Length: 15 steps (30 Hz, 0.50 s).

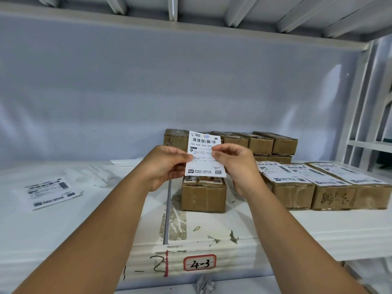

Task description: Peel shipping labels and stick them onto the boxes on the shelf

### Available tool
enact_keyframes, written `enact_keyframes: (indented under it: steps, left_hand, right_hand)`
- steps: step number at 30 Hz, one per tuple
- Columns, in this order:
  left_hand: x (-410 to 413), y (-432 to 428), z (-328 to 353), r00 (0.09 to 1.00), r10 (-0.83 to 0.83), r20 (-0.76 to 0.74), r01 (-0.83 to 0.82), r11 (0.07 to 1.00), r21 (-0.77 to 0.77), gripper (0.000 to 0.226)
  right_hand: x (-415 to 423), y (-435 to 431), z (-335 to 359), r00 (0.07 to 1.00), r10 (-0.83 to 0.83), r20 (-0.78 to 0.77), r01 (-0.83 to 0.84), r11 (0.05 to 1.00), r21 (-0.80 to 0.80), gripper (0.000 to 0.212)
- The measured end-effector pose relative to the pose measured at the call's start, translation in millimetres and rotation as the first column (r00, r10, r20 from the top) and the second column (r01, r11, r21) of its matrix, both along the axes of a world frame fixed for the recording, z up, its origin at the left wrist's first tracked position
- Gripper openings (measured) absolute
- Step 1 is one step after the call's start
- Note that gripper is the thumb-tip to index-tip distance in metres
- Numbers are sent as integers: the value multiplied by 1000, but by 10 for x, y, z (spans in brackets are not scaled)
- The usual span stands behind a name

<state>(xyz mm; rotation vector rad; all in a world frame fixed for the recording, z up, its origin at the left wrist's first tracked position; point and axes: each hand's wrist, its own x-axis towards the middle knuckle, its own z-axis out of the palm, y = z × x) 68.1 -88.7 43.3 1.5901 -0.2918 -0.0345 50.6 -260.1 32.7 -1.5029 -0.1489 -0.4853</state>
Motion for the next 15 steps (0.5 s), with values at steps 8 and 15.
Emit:
enact_keyframes:
  steps: [8,15]
  left_hand:
    - [-2,4,-6,1000,9,20,-10,997,79,8]
    - [-15,-7,-15,1000,4,0,-4,992,126,7]
  right_hand:
    - [15,4,-15,999,-43,-19,41,997,-58,14]
    - [47,-9,-35,998,-55,-28,52,993,-101,15]
